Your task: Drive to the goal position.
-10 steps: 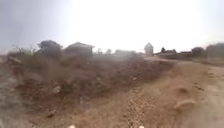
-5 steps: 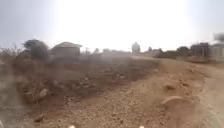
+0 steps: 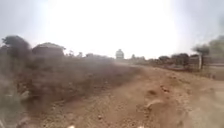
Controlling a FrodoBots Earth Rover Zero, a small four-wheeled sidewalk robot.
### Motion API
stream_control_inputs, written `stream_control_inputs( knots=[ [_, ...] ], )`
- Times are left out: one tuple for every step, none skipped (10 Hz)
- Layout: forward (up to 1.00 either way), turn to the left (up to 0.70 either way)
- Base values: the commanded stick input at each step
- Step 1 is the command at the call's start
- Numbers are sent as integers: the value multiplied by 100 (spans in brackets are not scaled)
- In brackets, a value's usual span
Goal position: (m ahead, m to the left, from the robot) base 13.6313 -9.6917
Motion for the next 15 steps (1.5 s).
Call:
stream_control_inputs(
  knots=[
    [44,-1],
    [45,0],
    [45,0],
    [45,-13],
    [45,-20],
    [45,-27],
    [45,-27],
    [45,-27],
    [45,-21],
    [45,-12],
    [45,-3],
    [45,-15],
    [45,-27],
    [45,-27],
    [45,-27]
  ],
)
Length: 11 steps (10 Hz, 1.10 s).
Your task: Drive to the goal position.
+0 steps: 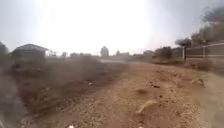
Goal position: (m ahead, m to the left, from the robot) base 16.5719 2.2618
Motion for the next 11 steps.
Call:
stream_control_inputs(
  knots=[
    [45,-27],
    [45,-27],
    [44,-27],
    [25,-35],
    [6,-42],
    [0,-33],
    [0,-15],
    [0,-1],
    [0,-5],
    [0,-8],
    [0,0]
  ],
)
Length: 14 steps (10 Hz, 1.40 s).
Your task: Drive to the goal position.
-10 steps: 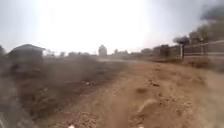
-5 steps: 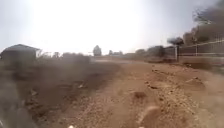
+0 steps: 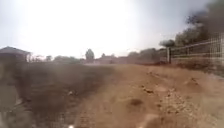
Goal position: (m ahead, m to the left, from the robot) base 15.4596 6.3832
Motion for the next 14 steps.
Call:
stream_control_inputs(
  knots=[
    [0,0],
    [0,0],
    [0,0],
    [0,0],
    [45,0],
    [45,0],
    [45,0],
    [45,0],
    [45,0],
    [45,0],
    [45,0],
    [45,27],
    [45,27],
    [45,27]
  ],
)
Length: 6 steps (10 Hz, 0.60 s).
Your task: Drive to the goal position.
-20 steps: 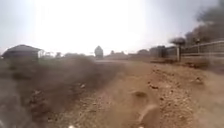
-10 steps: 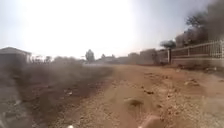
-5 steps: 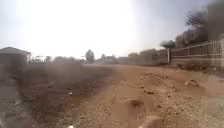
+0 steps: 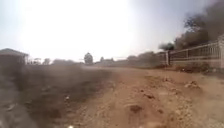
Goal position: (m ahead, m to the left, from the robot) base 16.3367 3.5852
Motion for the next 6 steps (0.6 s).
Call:
stream_control_inputs(
  knots=[
    [45,27],
    [45,27],
    [45,17],
    [45,7],
    [45,0],
    [45,0]
  ],
)
